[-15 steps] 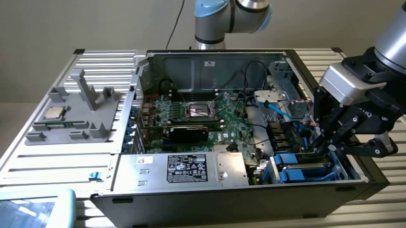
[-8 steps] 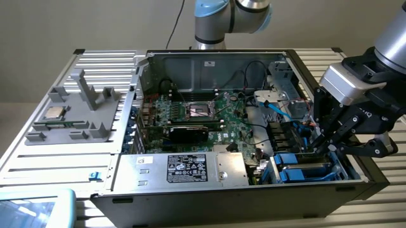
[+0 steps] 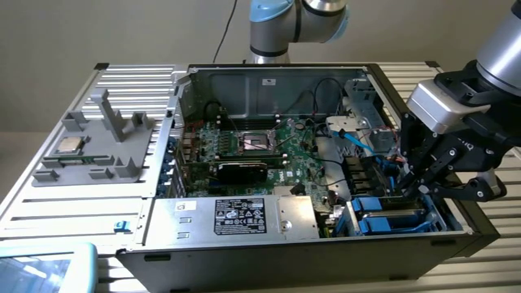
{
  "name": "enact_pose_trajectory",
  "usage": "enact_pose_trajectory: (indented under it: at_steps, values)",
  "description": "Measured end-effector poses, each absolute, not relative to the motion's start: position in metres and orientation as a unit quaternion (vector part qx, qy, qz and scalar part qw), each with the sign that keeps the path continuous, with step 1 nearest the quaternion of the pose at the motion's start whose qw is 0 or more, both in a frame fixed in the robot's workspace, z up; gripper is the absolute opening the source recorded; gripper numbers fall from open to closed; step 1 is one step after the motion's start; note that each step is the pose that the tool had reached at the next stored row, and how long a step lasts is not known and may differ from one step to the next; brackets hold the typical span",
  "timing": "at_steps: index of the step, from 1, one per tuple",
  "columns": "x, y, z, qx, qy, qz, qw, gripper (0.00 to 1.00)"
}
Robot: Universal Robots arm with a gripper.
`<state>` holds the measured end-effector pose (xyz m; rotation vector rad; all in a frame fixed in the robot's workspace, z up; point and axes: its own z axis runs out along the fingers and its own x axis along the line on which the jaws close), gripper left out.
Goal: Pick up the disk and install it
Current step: 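Insert the first disk wire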
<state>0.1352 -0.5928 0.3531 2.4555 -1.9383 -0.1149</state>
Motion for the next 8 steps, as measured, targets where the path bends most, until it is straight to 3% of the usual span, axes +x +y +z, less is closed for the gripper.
enact_pose_trajectory:
  at_steps: [8]
  values:
    - [0.1339, -0.5928, 0.351, 0.759, -0.65, -0.037, 0.005, 0.16]
